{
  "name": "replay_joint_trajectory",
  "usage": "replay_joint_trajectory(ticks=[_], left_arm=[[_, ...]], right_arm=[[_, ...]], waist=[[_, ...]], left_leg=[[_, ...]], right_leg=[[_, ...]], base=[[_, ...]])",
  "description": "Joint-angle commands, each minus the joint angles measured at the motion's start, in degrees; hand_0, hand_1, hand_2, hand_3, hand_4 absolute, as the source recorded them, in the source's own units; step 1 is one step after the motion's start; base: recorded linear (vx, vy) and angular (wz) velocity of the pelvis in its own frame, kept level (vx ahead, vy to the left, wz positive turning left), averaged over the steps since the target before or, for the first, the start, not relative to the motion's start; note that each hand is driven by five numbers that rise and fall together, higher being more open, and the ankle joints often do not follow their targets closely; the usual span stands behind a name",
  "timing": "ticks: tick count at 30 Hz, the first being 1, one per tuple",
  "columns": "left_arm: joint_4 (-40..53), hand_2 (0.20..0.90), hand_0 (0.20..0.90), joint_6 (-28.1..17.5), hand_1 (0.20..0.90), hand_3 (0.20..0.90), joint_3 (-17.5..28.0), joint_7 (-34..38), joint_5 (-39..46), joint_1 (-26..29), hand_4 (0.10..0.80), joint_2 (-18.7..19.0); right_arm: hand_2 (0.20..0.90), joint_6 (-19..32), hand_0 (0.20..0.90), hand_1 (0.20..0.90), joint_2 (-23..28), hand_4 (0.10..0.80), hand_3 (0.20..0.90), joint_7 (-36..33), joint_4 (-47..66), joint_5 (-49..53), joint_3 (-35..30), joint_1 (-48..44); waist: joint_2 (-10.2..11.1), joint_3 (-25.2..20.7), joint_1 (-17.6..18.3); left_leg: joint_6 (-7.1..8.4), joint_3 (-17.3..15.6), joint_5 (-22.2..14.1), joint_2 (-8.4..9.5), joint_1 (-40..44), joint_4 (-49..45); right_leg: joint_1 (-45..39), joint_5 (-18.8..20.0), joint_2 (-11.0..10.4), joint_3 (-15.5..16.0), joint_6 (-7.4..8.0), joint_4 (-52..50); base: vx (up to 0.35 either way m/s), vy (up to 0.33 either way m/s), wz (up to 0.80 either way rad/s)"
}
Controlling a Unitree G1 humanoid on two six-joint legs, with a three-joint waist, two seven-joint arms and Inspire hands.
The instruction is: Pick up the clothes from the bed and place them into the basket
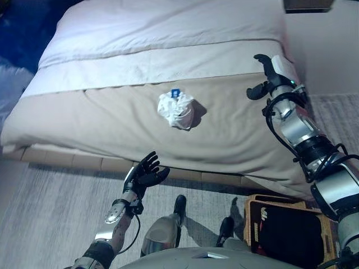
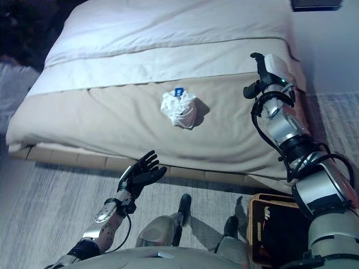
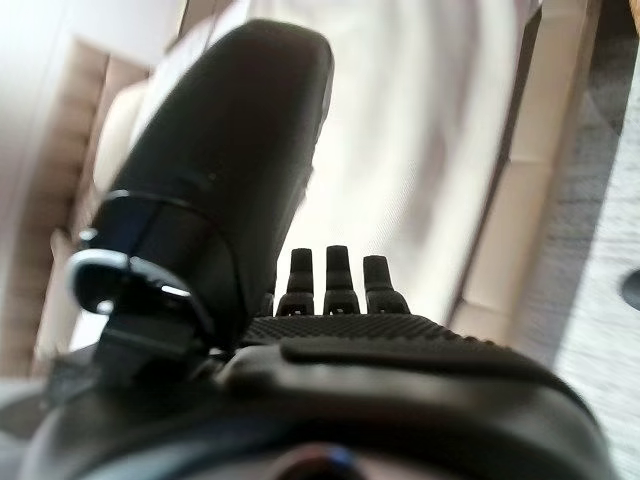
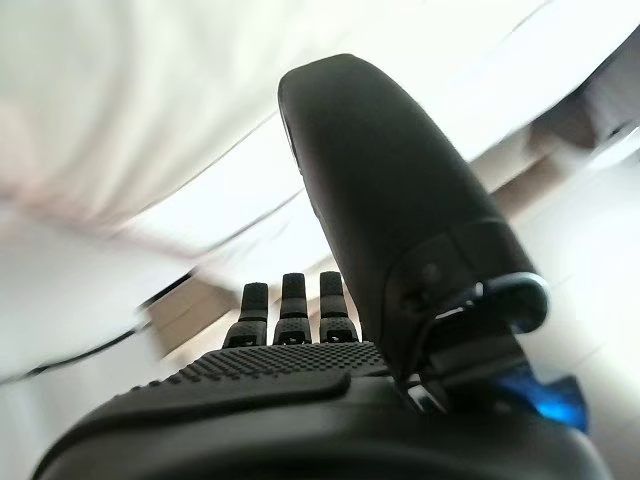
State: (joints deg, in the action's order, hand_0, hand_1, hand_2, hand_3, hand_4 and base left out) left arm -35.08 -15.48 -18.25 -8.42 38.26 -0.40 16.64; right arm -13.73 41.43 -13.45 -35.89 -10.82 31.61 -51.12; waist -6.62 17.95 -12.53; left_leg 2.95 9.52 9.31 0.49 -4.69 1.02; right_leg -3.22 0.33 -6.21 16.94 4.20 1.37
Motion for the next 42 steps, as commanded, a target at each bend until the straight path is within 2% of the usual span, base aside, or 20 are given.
replay_joint_trajectory(ticks=[1,3,4,9,15,17,23,28,32,33,34,35,36,37,38,42], left_arm=[[5.3,0.900,0.900,-6.7,0.900,0.900,-1.4,-2.6,0.3,1.6,0.800,4.1],[6.3,0.900,0.900,-7.5,0.900,0.900,-1.2,-3.4,1.4,1.8,0.800,5.0],[7.9,0.900,0.900,-7.9,0.900,0.900,-0.9,-3.8,2.7,1.9,0.800,5.7],[12.3,0.900,0.900,-8.0,0.900,0.900,-0.6,-4.0,6.0,1.2,0.800,6.5],[17.6,0.900,0.900,-7.7,0.900,0.900,-0.6,-3.6,8.4,-0.5,0.800,6.9],[18.1,0.900,0.900,-8.0,0.900,0.900,-1.3,-3.6,8.9,-0.8,0.800,7.1],[21.1,0.900,0.900,-9.4,0.900,0.900,-2.7,-2.8,11.2,-1.4,0.800,7.6],[22.9,0.900,0.900,-10.0,0.900,0.900,-2.8,-2.9,13.0,-2.1,0.800,8.5],[24.3,0.900,0.900,-10.5,0.900,0.900,-3.2,-3.0,13.7,-3.2,0.800,9.7],[24.6,0.900,0.900,-10.3,0.900,0.900,-3.0,-3.2,13.9,-3.3,0.800,10.0],[24.9,0.900,0.900,-10.2,0.900,0.900,-3.0,-3.3,13.8,-3.5,0.800,10.1],[25.0,0.900,0.900,-10.2,0.900,0.900,-3.0,-3.5,13.7,-3.6,0.800,10.2],[25.3,0.900,0.900,-10.1,0.900,0.900,-2.9,-3.5,13.5,-3.7,0.800,10.2],[25.4,0.900,0.900,-10.1,0.900,0.900,-2.9,-3.4,13.4,-3.8,0.800,10.1],[25.4,0.900,0.900,-10.3,0.900,0.900,-3.0,-3.3,13.7,-3.8,0.800,10.2],[25.9,0.900,0.900,-10.6,0.900,0.900,-2.9,-2.7,13.4,-3.7,0.800,10.1]], right_arm=[[0.900,1.6,0.900,0.900,2.3,0.800,0.900,-2.4,3.5,-4.7,3.2,-12.9],[0.900,0.6,0.900,0.900,2.4,0.800,0.900,-3.0,2.5,-4.9,4.3,-15.2],[0.900,-0.5,0.900,0.900,2.5,0.800,0.900,-3.4,1.6,-5.2,5.8,-17.5],[0.900,-2.2,0.900,0.900,3.7,0.800,0.900,-2.3,0.4,-6.5,8.1,-21.4],[0.900,-5.4,0.900,0.900,4.1,0.800,0.900,0.8,-1.9,-6.7,11.3,-22.9],[0.900,-5.5,0.900,0.900,3.8,0.800,0.900,1.5,-3.7,-6.8,11.8,-23.0],[0.900,-4.3,0.900,0.900,2.7,0.800,0.900,4.8,-11.1,-7.7,15.3,-25.2],[0.900,-7.6,0.900,0.900,3.7,0.800,0.900,11.6,-16.3,-11.1,19.3,-27.7],[0.900,-8.9,0.900,0.900,4.0,0.800,0.900,14.1,-20.2,-12.6,22.5,-30.3],[0.829,-9.2,0.829,0.829,4.0,0.718,0.818,14.2,-20.9,-11.8,23.2,-31.2],[0.695,-9.3,0.695,0.695,4.1,0.561,0.661,14.2,-21.2,-11.3,23.3,-31.6],[0.599,-9.0,0.599,0.599,4.1,0.449,0.549,14.0,-21.6,-11.6,23.4,-32.0],[0.578,-8.5,0.578,0.578,4.0,0.424,0.524,13.2,-22.3,-11.2,23.7,-32.4],[0.467,-8.3,0.467,0.467,4.0,0.295,0.395,12.8,-22.6,-10.8,23.7,-32.5],[0.300,-8.0,0.300,0.300,4.1,0.100,0.200,11.7,-23.0,-10.0,23.8,-33.2],[0.300,-7.3,0.300,0.300,4.3,0.100,0.200,4.9,-22.7,-5.5,21.5,-33.2]], waist=[[4.3,3.0,-3.3],[3.9,5.1,-4.8],[3.6,7.6,-6.4],[2.6,11.6,-8.1],[2.2,11.8,-9.8],[2.0,11.8,-10.0],[0.9,11.8,-10.7],[0.2,11.8,-11.1],[-0.2,11.8,-11.7],[-0.2,11.8,-11.8],[-0.3,11.8,-11.9],[-0.3,11.8,-11.9],[-0.4,11.8,-12.0],[-0.4,11.8,-12.0],[-0.5,11.8,-12.0],[-0.7,11.8,-11.7]], left_leg=[[-1.28,2.6,-10.6,4.62,-1.3,-11.5],[-1.62,3.2,-10.9,5.31,-3.6,-13.3],[-1.87,3.7,-12.2,5.90,-5.8,-15.6],[-2.77,3.8,-12.6,7.48,-11.0,-20.3],[-4.60,2.9,-15.3,9.55,-20.0,-28.0],[-4.68,2.3,-16.2,10.06,-22.9,-30.9],[-5.36,1.5,-16.9,10.30,-29.5,-34.7],[-5.48,1.1,-16.8,10.12,-33.2,-36.1],[-5.63,1.0,-16.4,9.85,-35.7,-36.7],[-5.73,0.9,-16.4,9.82,-36.1,-36.9],[-5.75,0.9,-16.4,9.83,-36.4,-37.2],[-5.75,0.9,-16.4,9.76,-36.5,-37.2],[-5.74,1.0,-16.4,9.78,-36.6,-37.2],[-5.74,1.0,-16.4,9.80,-36.6,-37.3],[-5.83,0.8,-16.4,9.74,-36.8,-37.3],[-5.72,0.5,-16.4,9.75,-37.5,-37.8]], right_leg=[[4.9,-7.4,-1.3,1.9,-6.35,-16.0],[6.7,-8.3,-1.7,3.1,-6.49,-18.4],[8.9,-10.4,-2.1,3.4,-6.38,-21.9],[14.2,-12.0,-3.8,4.5,-6.53,-28.6],[23.2,-14.9,-5.6,5.3,-6.90,-38.8],[25.5,-15.3,-6.1,5.3,-6.90,-40.9],[32.0,-15.2,-6.5,4.9,-6.69,-44.4],[35.9,-15.3,-6.7,4.9,-6.70,-46.2],[38.3,-15.3,-6.5,5.1,-6.96,-47.1],[38.7,-15.2,-6.5,5.1,-6.98,-47.3],[39.1,-15.2,-6.4,5.1,-6.97,-47.5],[39.3,-15.3,-6.4,5.1,-6.99,-47.7],[39.4,-15.4,-6.2,5.1,-7.09,-48.0],[39.5,-15.5,-6.2,5.1,-7.13,-48.0],[39.8,-15.6,-6.0,5.0,-7.22,-48.3],[40.4,-15.5,-5.9,4.7,-7.19,-48.4]], base=[[-0.032,0.043,0.54],[-0.065,0.018,0.39],[-0.034,-0.003,0.28],[-0.050,0.046,0.32],[-0.010,0.083,0.27],[0.005,0.100,0.09],[-0.026,0.091,0.02],[-0.039,0.022,0.05],[-0.051,-0.017,0.07],[-0.046,-0.036,0.04],[-0.030,-0.032,0.02],[0.000,0.000,0.00],[0.000,0.000,0.00],[0.000,0.000,0.00],[-0.030,-0.015,-0.02],[-0.025,-0.018,0.00]])
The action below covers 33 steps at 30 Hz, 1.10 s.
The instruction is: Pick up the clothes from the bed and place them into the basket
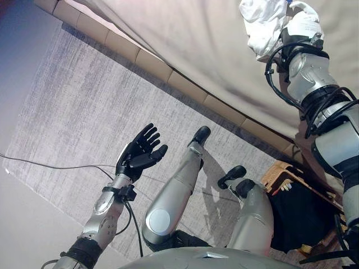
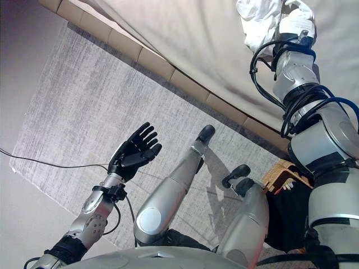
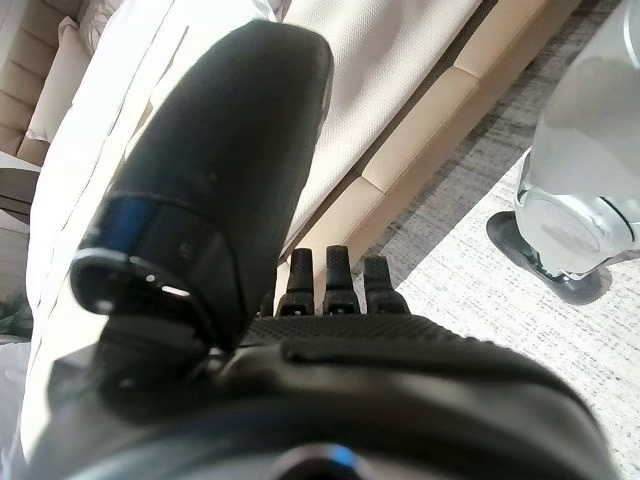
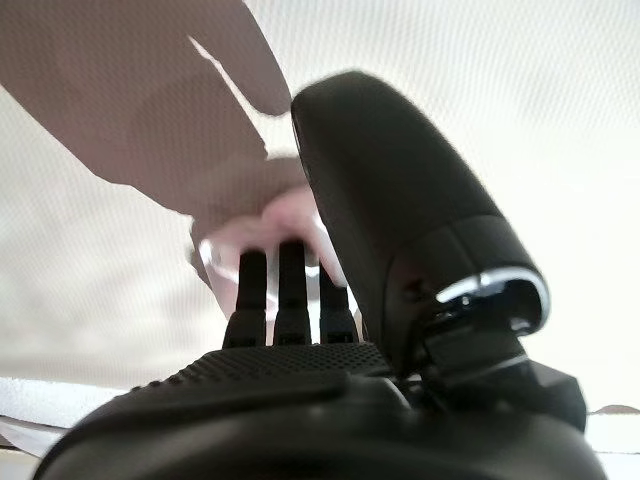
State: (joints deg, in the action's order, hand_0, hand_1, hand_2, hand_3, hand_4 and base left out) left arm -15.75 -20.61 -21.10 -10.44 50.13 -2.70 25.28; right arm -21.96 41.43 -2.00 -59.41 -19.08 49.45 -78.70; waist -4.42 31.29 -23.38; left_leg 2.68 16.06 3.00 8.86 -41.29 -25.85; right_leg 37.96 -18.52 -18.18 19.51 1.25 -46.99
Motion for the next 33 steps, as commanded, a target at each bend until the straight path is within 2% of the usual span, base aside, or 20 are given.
replay_joint_trajectory(ticks=[1,4,11,19,22,23,26,33], left_arm=[[6.5,0.900,0.900,-5.7,0.900,0.900,-0.1,-0.6,1.4,-1.6,0.800,1.3],[5.9,0.900,0.900,-6.0,0.900,0.900,0.3,-0.8,2.9,-2.1,0.800,1.1],[5.5,0.900,0.900,-5.8,0.900,0.900,1.1,-1.3,3.0,-2.4,0.800,0.2],[3.2,0.900,0.900,-5.8,0.900,0.900,1.5,-0.8,0.0,0.3,0.800,0.1],[1.9,0.900,0.900,-5.6,0.900,0.900,1.7,-0.1,-0.7,1.8,0.800,0.1],[1.2,0.900,0.900,-5.0,0.900,0.900,2.0,0.8,-1.1,2.9,0.800,-0.1],[0.2,0.900,0.900,-5.0,0.900,0.900,2.0,1.8,-1.4,3.5,0.800,-0.2],[-4.9,0.900,0.900,-4.1,0.900,0.900,3.2,3.3,1.0,3.7,0.800,-2.5]], right_arm=[[0.300,1.3,0.300,0.300,4.3,0.100,0.200,-8.2,0.9,3.6,2.7,-5.5],[0.300,2.6,0.300,0.300,4.5,0.100,0.200,-12.2,1.8,5.3,0.1,-5.9],[0.300,3.9,0.300,0.300,5.1,0.100,0.200,-15.0,4.9,11.7,-4.0,-3.3],[0.300,9.6,0.300,0.300,5.9,0.100,0.200,-17.4,8.8,18.5,-10.8,3.0],[0.300,12.8,0.300,0.300,6.2,0.100,0.200,-18.5,12.9,19.7,-14.2,6.7],[0.300,14.3,0.300,0.300,6.7,0.100,0.200,-18.2,14.6,19.8,-15.3,8.1],[0.300,16.1,0.300,0.300,7.6,0.100,0.200,-18.7,17.4,20.6,-16.3,10.2],[0.300,21.5,0.300,0.300,11.2,0.100,0.200,-16.0,27.5,20.5,-24.2,20.7]], waist=[[-2.9,-1.5,-0.9],[-3.2,-1.5,-0.6],[-2.7,-1.5,0.5],[-0.4,-1.5,3.5],[0.9,-1.5,5.6],[1.3,-1.5,6.7],[2.1,-1.7,8.1],[5.0,-8.4,15.5]], left_leg=[[-5.44,-6.0,-10.2,1.45,-0.8,-11.0],[-5.58,-6.1,-10.3,1.44,-0.6,-10.9],[-5.22,-6.4,-10.5,0.73,1.9,-10.0],[-4.87,-7.0,-10.7,-1.06,13.0,-4.8],[-4.62,-7.8,-11.0,-1.97,18.9,-2.1],[-4.59,-8.2,-9.7,-2.54,21.1,-0.2],[-4.50,-9.0,-9.9,-3.07,24.4,1.3],[-3.57,-14.8,-9.0,-6.40,35.2,10.4]], right_leg=[[-0.8,3.3,6.1,2.1,-4.22,-0.2],[-0.6,3.1,6.2,1.8,-4.28,-0.5],[-2.4,3.3,6.2,1.2,-4.16,0.5],[-12.1,4.6,6.9,-0.6,-3.28,6.5],[-17.6,5.5,7.6,-1.9,-2.73,10.6],[-19.7,7.2,7.8,-2.0,-2.92,13.0],[-23.0,7.9,8.3,-3.1,-2.52,15.8],[-32.5,12.1,11.3,-8.1,-1.22,29.1]], base=[[0.000,0.000,0.00],[-0.034,0.000,-0.02],[-0.029,-0.006,-0.01],[0.005,-0.022,-0.11],[-0.006,-0.028,-0.21],[-0.037,0.015,-0.40],[0.025,0.006,-0.57],[0.107,0.020,-0.49]])
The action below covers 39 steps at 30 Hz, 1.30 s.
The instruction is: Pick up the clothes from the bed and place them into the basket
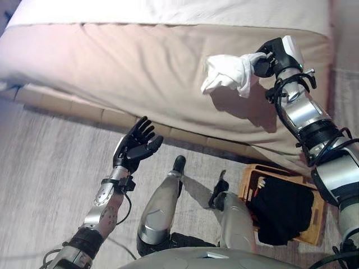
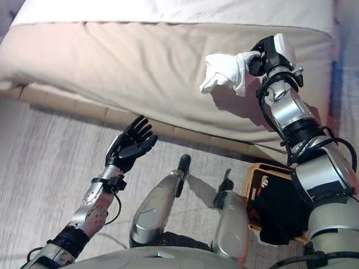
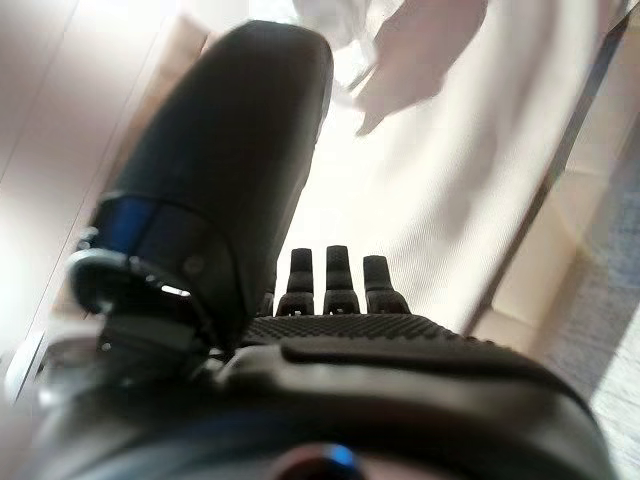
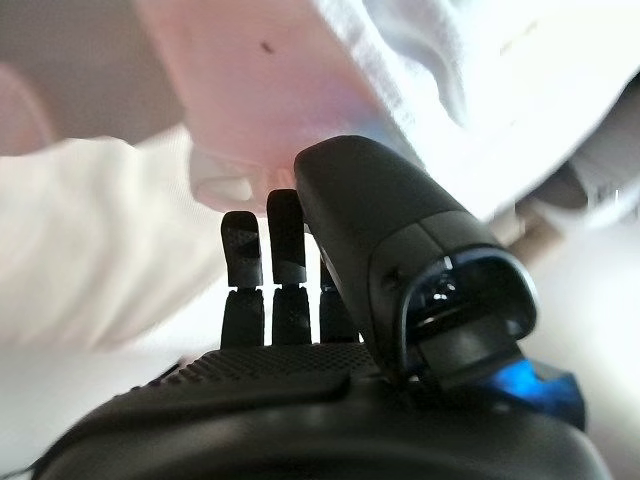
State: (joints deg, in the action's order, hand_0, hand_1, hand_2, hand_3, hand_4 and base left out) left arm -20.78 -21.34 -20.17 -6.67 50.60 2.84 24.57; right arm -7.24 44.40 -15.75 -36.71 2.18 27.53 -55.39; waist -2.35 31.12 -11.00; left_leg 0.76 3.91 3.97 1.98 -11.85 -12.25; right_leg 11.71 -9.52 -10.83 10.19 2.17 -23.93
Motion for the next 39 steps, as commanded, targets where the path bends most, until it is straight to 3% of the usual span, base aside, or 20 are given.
replay_joint_trajectory(ticks=[1,6,15,21,29,39], left_arm=[[-0.7,0.900,0.900,-3.1,0.900,0.900,2.7,-0.4,0.8,-2.2,0.800,-2.2],[-3.3,0.900,0.900,-1.5,0.900,0.900,4.0,-0.8,1.1,-2.3,0.800,-3.2],[-7.1,0.900,0.900,0.2,0.900,0.900,6.8,-3.2,2.1,-1.2,0.800,-4.8],[-9.1,0.900,0.900,2.0,0.900,0.900,9.4,-4.7,-0.5,0.2,0.800,-6.0],[-11.0,0.900,0.900,5.3,0.900,0.900,8.3,-2.2,-5.9,2.1,0.800,-7.9],[-11.8,0.900,0.900,6.2,0.900,0.900,5.9,-4.1,-6.7,1.9,0.800,-8.1]], right_arm=[[0.300,7.1,0.300,0.300,8.9,0.100,0.200,-1.6,6.3,-0.3,-3.6,-0.8],[0.300,8.2,0.300,0.300,11.1,0.100,0.200,1.7,10.3,0.4,-8.8,5.8],[0.300,7.8,0.300,0.300,13.3,0.100,0.200,6.2,16.5,-2.1,-19.6,21.6],[0.300,6.6,0.300,0.300,9.4,0.100,0.200,9.4,20.9,-1.7,-27.3,34.0],[0.300,3.7,0.300,0.300,3.7,0.100,0.200,13.4,18.6,-2.9,-26.5,39.8],[0.300,3.2,0.300,0.300,-3.2,0.100,0.200,12.2,6.2,-2.6,-22.5,43.2]], waist=[[3.4,-9.5,4.2],[4.6,-14.3,7.9],[4.8,-20.3,13.7],[5.5,-21.6,17.1],[5.6,-21.6,19.5],[3.5,-21.4,20.3]], left_leg=[[-1.56,-3.6,-9.6,0.14,7.3,-1.6],[-1.53,-6.9,-8.4,-0.66,11.8,3.8],[-1.07,-10.2,-6.0,-2.28,17.2,13.4],[-0.92,-13.0,-5.8,-3.27,19.2,16.0],[-0.89,-15.9,-6.9,-4.19,19.5,14.5],[-0.33,-16.9,-7.4,-4.55,20.5,13.8]], right_leg=[[-7.4,3.8,4.3,0.4,-1.80,7.8],[-10.1,6.7,5.7,-3.1,-0.62,13.3],[-11.8,10.7,7.4,-9.3,1.42,19.7],[-11.9,12.4,7.8,-12.4,2.32,22.1],[-11.3,12.6,8.5,-14.5,2.27,22.1],[-11.8,13.3,8.9,-15.5,2.06,23.0]], base=[[0.128,-0.002,-0.52],[0.093,-0.012,-0.50],[0.058,-0.019,-0.38],[0.030,-0.058,-0.32],[0.009,-0.053,-0.30],[0.028,-0.044,-0.14]])
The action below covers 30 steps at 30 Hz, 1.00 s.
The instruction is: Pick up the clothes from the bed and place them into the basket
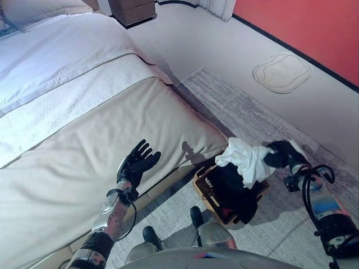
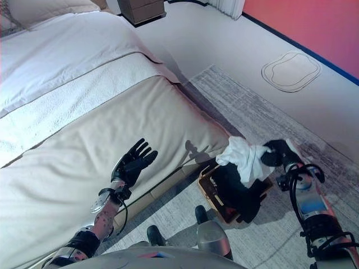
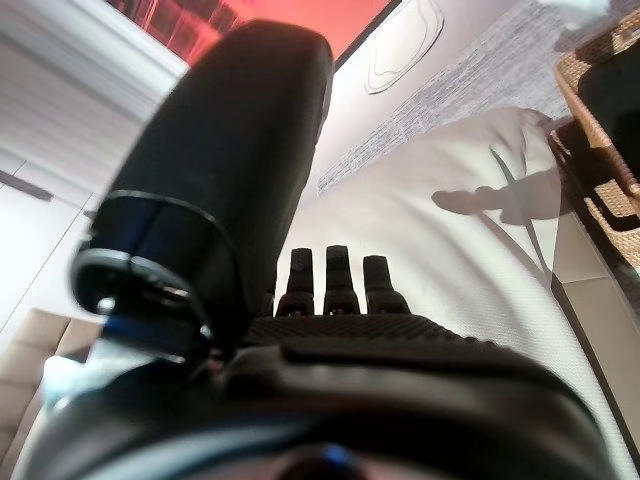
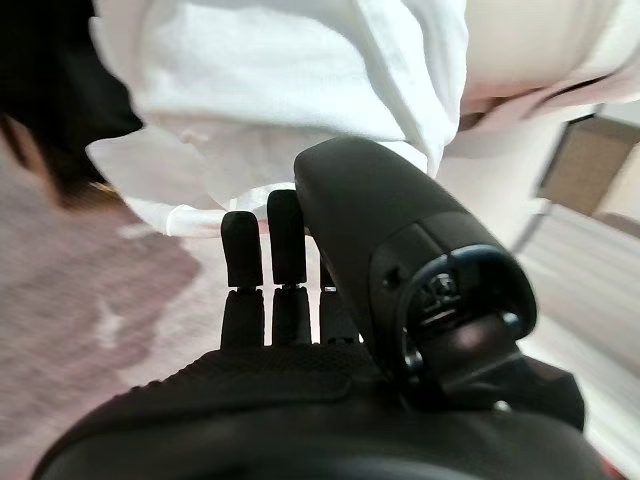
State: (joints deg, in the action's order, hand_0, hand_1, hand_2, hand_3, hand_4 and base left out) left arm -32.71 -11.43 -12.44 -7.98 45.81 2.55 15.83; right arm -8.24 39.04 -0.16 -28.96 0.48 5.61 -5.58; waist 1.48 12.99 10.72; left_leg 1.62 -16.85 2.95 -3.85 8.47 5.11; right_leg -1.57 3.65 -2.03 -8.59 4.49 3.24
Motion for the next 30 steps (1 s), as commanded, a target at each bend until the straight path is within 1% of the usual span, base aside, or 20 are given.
replay_joint_trajectory(ticks=[1,7,11,12,13,18,22,27,30], left_arm=[[0.0,0.900,0.900,-3.5,0.900,0.900,-1.9,-2.9,-2.0,2.3,0.800,0.6],[-1.0,0.900,0.900,-3.3,0.900,0.900,-3.3,-4.7,-2.4,3.0,0.800,0.9],[-1.6,0.900,0.900,-3.3,0.900,0.900,-4.2,-5.6,-2.2,3.9,0.800,0.8],[-1.6,0.900,0.900,-3.3,0.900,0.900,-4.5,-5.6,-2.1,3.9,0.800,0.7],[-1.5,0.900,0.900,-3.2,0.900,0.900,-4.6,-5.7,-2.1,3.9,0.800,0.7],[-1.7,0.900,0.900,-3.4,0.900,0.900,-5.3,-6.1,-1.7,3.8,0.800,0.7],[-1.8,0.900,0.900,-3.8,0.900,0.900,-5.2,-6.5,-1.4,3.5,0.800,0.8],[-2.0,0.900,0.900,-4.0,0.900,0.900,-5.1,-6.6,-1.4,3.4,0.800,0.7],[-1.9,0.900,0.900,-4.1,0.900,0.900,-4.9,-6.5,-1.2,3.0,0.800,0.6]], right_arm=[[0.300,4.2,0.300,0.300,2.0,0.100,0.200,-3.4,-2.4,-1.1,-0.2,-6.9],[0.300,4.8,0.300,0.300,-0.1,0.100,0.200,-4.4,-10.6,-0.2,2.7,-8.8],[0.300,4.0,0.300,0.300,-1.2,0.100,0.200,-5.2,-15.1,-0.7,4.1,-10.5],[0.349,3.5,0.349,0.349,-1.4,0.158,0.258,-5.7,-15.9,-1.1,4.4,-10.8],[0.900,3.5,0.900,0.900,-1.7,0.800,0.900,-6.5,-16.7,-1.5,4.4,-10.9],[0.900,2.7,0.900,0.900,-2.5,0.800,0.900,-9.3,-17.6,-2.4,4.9,-11.1],[0.900,2.2,0.900,0.900,-2.5,0.800,0.900,-10.0,-16.8,-3.5,4.7,-10.2],[0.900,2.1,0.900,0.900,-2.2,0.800,0.900,-11.1,-15.8,-4.3,4.7,-9.5],[0.900,1.4,0.900,0.900,-2.0,0.800,0.900,-11.9,-13.3,-4.5,4.5,-8.6]], waist=[[-0.5,-3.3,-1.5],[-1.8,-3.0,-2.5],[-2.7,-2.6,-3.0],[-3.0,-2.6,-3.2],[-3.2,-2.5,-3.3],[-4.2,-2.5,-3.5],[-4.6,-2.4,-3.4],[-4.6,-2.5,-3.4],[-4.4,-2.5,-3.4]], left_leg=[[-1.15,3.9,-6.4,1.26,0.1,-3.6],[-0.97,4.8,-6.5,1.48,-0.2,-3.7],[-0.88,5.5,-6.4,1.66,-0.4,-3.6],[-0.88,5.7,-6.4,1.76,-0.4,-3.5],[-0.86,5.8,-6.3,1.78,-0.4,-3.5],[-0.80,6.6,-6.1,1.93,-0.4,-3.1],[-0.75,6.9,-5.9,1.98,-0.4,-2.8],[-0.73,7.2,-5.7,1.91,-0.2,-2.4],[-0.71,7.5,-5.5,1.90,-0.1,-2.0]], right_leg=[[1.6,0.1,0.1,3.3,-0.27,-4.3],[1.7,0.1,-0.2,3.6,-0.24,-4.0],[1.8,0.1,-0.4,3.9,-0.24,-3.8],[1.7,0.1,-0.4,4.0,-0.22,-3.7],[1.6,0.1,-0.5,4.0,-0.21,-3.7],[1.5,0.1,-0.6,4.1,-0.19,-3.5],[1.5,0.1,-0.6,4.0,-0.16,-3.4],[1.3,0.0,-0.6,4.0,-0.13,-3.3],[1.3,0.1,-0.5,4.0,-0.14,-3.1]], base=[[0.013,-0.048,-0.01],[0.000,-0.044,0.01],[-0.013,-0.026,0.05],[0.003,-0.010,0.05],[0.006,-0.010,0.05],[0.005,-0.010,0.05],[-0.001,-0.002,0.03],[0.000,0.000,0.00],[0.000,0.000,0.00]])
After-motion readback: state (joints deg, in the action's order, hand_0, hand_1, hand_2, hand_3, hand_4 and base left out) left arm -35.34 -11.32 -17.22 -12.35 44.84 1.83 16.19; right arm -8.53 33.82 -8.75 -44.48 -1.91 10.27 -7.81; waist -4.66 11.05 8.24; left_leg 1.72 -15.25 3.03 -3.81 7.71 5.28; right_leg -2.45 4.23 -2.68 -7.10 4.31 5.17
